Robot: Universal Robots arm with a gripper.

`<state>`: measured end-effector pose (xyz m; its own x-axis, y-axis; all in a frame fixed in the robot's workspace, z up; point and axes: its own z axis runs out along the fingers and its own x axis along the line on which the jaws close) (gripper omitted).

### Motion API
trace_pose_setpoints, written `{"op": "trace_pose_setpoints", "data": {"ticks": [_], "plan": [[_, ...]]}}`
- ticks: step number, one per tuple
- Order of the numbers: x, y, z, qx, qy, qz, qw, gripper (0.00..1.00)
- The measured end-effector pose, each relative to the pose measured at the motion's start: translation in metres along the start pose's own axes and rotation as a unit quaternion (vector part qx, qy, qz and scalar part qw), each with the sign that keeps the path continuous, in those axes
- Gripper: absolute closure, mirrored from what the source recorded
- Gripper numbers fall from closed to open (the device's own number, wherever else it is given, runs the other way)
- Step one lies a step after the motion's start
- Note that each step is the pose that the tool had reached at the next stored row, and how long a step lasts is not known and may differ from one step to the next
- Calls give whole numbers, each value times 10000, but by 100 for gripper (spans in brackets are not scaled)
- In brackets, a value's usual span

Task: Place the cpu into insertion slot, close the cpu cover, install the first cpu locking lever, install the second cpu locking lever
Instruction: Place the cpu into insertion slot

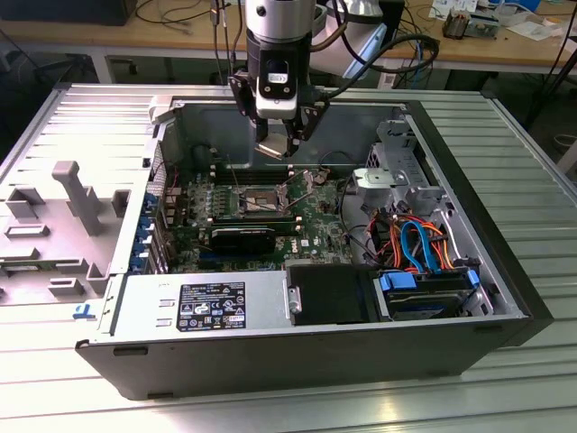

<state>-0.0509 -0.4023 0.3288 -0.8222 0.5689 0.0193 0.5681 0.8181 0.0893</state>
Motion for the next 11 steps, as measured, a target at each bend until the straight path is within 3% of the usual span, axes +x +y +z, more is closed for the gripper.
{"op": "trace_pose_setpoints", "data": {"ticks": [11], "plan": [[0, 0, 2, -1, -7, 85, 10000, 45]]}}
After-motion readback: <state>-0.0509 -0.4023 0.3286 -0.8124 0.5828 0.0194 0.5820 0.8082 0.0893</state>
